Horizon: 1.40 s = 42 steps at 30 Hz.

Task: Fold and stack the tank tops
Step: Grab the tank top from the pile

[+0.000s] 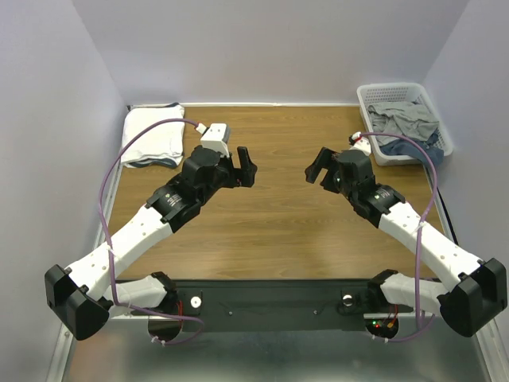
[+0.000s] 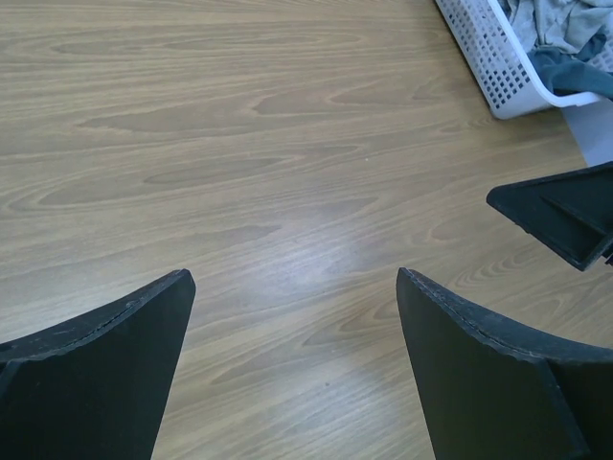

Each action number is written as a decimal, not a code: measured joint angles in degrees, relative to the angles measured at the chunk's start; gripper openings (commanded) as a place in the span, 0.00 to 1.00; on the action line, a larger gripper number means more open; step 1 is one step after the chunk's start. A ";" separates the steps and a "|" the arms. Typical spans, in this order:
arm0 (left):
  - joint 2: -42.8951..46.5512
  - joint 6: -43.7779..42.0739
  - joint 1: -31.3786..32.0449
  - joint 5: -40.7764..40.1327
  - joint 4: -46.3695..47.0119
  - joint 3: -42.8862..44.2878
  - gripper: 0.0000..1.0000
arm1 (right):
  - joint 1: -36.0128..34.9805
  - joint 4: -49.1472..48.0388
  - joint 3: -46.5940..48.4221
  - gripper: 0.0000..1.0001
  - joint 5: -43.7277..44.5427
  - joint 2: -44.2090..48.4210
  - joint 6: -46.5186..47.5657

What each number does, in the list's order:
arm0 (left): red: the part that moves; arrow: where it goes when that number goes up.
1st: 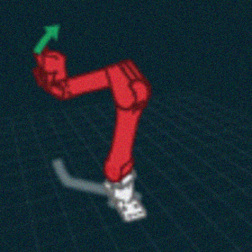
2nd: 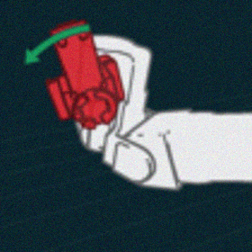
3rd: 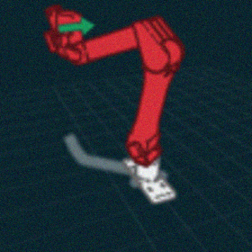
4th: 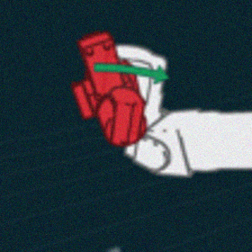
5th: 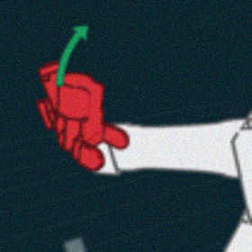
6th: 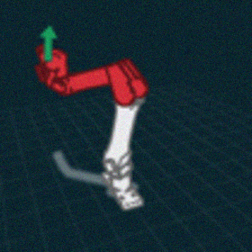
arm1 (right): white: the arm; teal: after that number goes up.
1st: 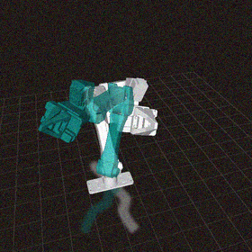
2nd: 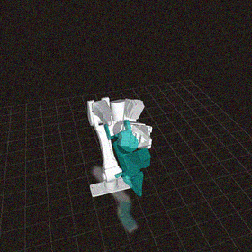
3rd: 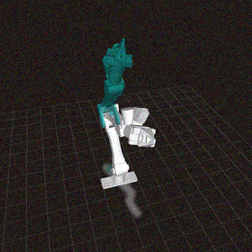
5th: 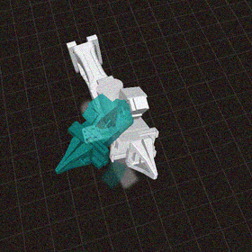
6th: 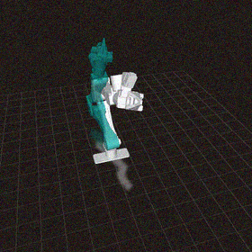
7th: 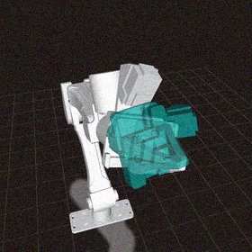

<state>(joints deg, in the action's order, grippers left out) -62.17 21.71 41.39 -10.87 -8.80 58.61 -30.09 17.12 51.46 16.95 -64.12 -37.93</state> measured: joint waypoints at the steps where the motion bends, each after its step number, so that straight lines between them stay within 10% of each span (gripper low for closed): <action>1: 0.00 -0.07 0.00 0.24 0.00 0.00 0.99 | 0.00 0.00 0.00 1.00 0.00 0.00 -0.02; 12: 0.00 -0.31 -0.04 1.44 -0.07 -0.11 0.99 | 2.16 2.82 12.44 1.00 -4.74 -15.43 3.91; 19: 0.61 -0.90 -0.39 1.75 -0.52 -0.46 0.99 | 20.33 4.81 31.08 1.00 -10.88 -33.88 5.86; 27: 2.93 -1.53 -1.40 1.88 -1.79 -0.92 0.99 | 35.54 5.40 51.95 1.00 -4.04 -50.56 5.14; 42: 3.78 -1.70 -3.67 4.11 -1.70 -2.45 0.99 | 40.63 5.44 66.31 1.00 5.79 -63.56 7.30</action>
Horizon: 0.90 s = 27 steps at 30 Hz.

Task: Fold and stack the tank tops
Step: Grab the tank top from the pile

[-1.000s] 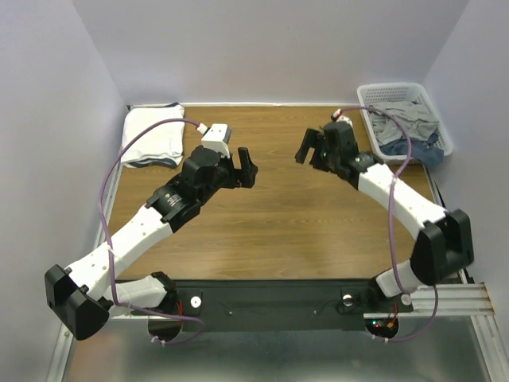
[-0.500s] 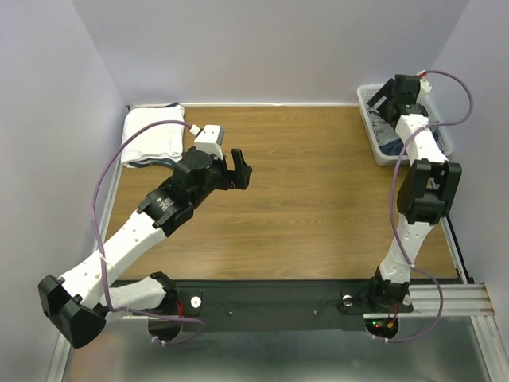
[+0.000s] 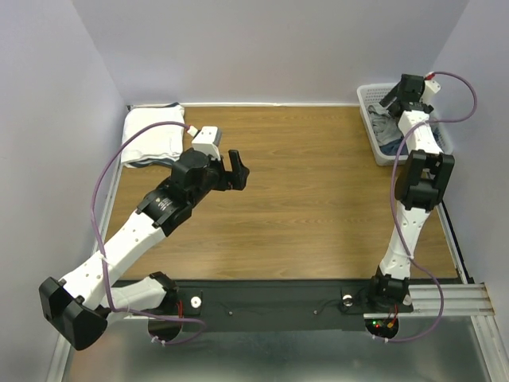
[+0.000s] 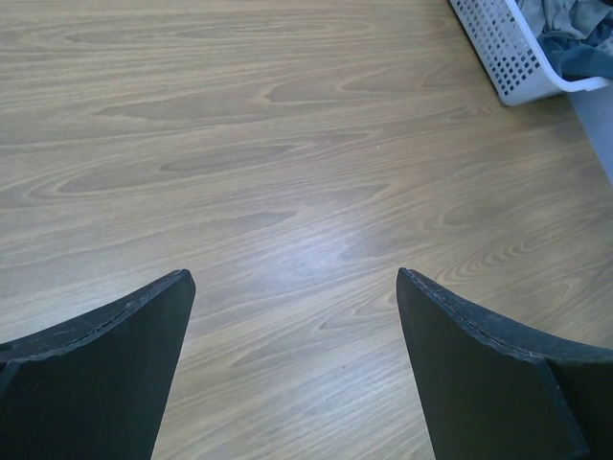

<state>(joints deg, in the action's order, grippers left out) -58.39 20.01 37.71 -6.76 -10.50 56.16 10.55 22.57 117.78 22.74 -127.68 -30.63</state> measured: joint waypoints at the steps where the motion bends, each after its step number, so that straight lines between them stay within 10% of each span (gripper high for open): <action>1: 0.00 0.00 -0.17 0.26 0.00 0.00 0.99 | 0.33 0.00 0.90 1.00 0.00 -1.62 0.00; 5: -0.04 0.00 -0.90 0.74 0.02 -0.02 0.99 | 0.74 0.20 3.15 0.91 0.26 -6.93 -0.02; 15: -0.48 0.00 -2.21 0.98 0.02 -0.07 0.99 | 0.79 1.49 5.27 0.01 1.68 -8.92 -0.26; 27: -0.76 0.04 -2.60 1.18 0.02 -0.07 0.99 | 0.79 2.47 6.62 0.00 2.29 4.39 1.70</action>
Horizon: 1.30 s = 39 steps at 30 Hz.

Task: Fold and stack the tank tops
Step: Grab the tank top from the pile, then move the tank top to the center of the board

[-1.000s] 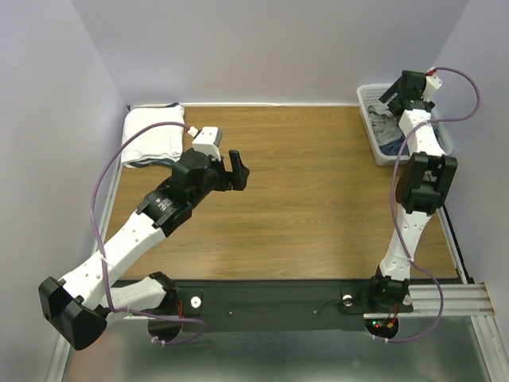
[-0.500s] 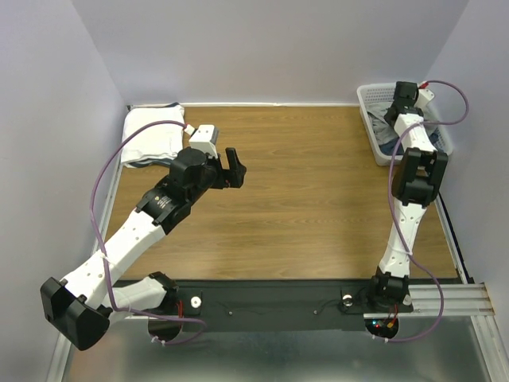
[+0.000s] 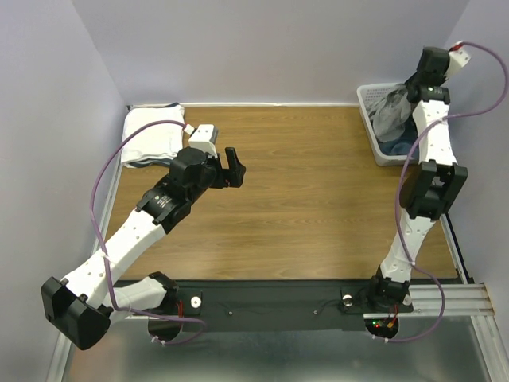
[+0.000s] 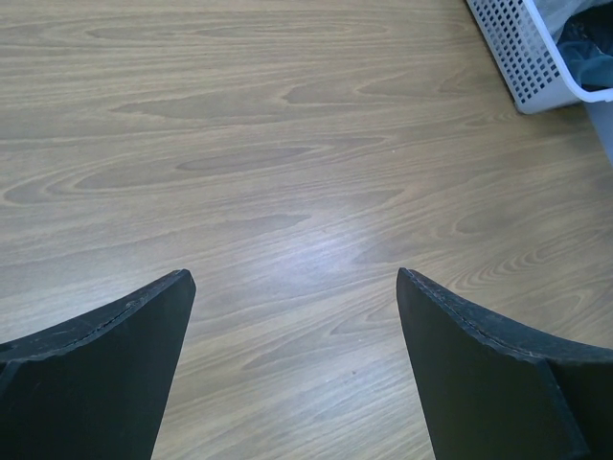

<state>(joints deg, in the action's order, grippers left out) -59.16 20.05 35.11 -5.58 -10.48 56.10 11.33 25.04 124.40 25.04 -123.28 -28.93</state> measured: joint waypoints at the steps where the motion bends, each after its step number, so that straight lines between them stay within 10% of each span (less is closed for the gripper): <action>1: 0.00 0.00 -0.02 0.02 0.00 0.00 0.99 | 0.00 -0.02 0.74 0.00 -0.22 1.57 0.33; 16: -0.02 1.27 -0.90 -0.04 0.50 0.00 0.99 | -5.27 -0.20 3.82 0.00 -11.87 17.94 3.26; 26: 1.73 5.92 -1.18 0.15 1.88 -0.70 0.99 | -25.14 -5.27 -8.37 0.01 -21.57 32.50 1.77; 29: 2.71 7.48 -1.31 0.13 2.21 -1.60 0.99 | -31.15 -8.70 -19.87 0.12 -23.37 38.49 0.24; 32: 3.15 9.75 -1.49 0.28 3.17 -3.30 0.98 | -35.01 -11.76 -37.46 0.59 -24.48 46.18 -3.30; 39: 1.73 13.11 -1.79 1.22 4.66 -7.50 0.90 | -36.06 -10.01 -67.82 0.73 -20.17 58.38 -8.37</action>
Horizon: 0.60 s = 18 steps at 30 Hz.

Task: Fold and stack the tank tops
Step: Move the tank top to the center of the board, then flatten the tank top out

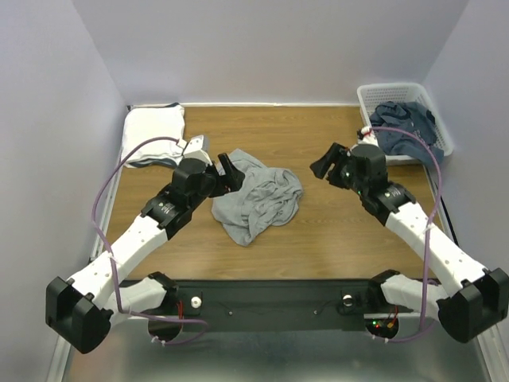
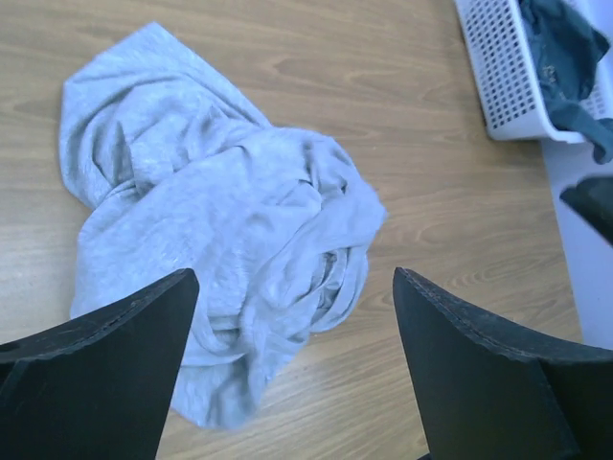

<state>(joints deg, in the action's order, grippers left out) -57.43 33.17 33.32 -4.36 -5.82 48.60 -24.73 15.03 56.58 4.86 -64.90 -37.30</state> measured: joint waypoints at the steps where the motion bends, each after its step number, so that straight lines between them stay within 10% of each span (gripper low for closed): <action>1: -0.22 0.37 -0.04 0.07 0.26 -0.68 0.89 | 0.00 0.35 -2.10 0.72 0.72 1.29 -0.61; 8: -5.25 2.54 -0.04 1.40 1.53 -5.16 0.62 | -2.10 -0.24 -9.14 0.63 0.31 2.91 -3.93; 18: -15.89 -0.02 4.96 6.03 4.81 -5.22 0.54 | -10.69 -2.36 -16.26 0.57 0.66 -7.91 -6.54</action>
<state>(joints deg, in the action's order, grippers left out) -73.32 33.15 38.28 1.67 -1.02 43.38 -35.42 12.67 40.32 5.52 -72.82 -43.83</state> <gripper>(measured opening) 0.548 0.578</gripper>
